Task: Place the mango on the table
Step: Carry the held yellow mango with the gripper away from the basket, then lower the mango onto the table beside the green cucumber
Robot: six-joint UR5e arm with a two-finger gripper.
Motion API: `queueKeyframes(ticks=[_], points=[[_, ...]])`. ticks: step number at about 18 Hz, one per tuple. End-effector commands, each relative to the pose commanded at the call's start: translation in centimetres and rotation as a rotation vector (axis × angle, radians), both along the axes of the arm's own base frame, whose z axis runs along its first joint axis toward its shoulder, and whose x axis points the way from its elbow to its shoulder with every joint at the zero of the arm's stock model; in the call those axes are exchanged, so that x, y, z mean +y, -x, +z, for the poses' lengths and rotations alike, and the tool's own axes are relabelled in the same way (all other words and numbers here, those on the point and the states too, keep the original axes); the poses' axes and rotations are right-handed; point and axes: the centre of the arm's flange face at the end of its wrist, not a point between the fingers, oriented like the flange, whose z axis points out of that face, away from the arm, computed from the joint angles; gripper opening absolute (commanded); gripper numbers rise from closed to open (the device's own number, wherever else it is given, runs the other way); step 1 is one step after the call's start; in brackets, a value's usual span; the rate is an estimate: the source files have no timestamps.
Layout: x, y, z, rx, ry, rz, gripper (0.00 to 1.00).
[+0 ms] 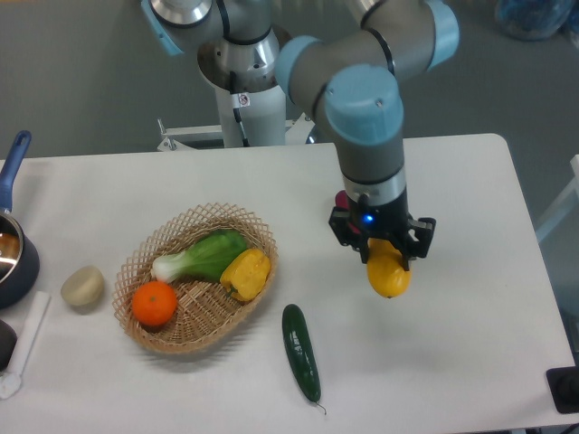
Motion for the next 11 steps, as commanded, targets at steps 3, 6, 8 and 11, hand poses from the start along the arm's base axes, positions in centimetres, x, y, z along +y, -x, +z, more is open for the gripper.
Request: queueKeyframes(ticks=[3,6,8,11], points=[[1.0,1.6,-3.6,0.001,-0.016,0.03,0.52],[2.2,2.8,-6.5,-0.022,-0.058,0.097,0.53],[3.0,3.3,-8.0,-0.064,-0.093,0.108,0.53],[3.9,4.5,-9.3,-0.106,-0.142,0.161,0.53]])
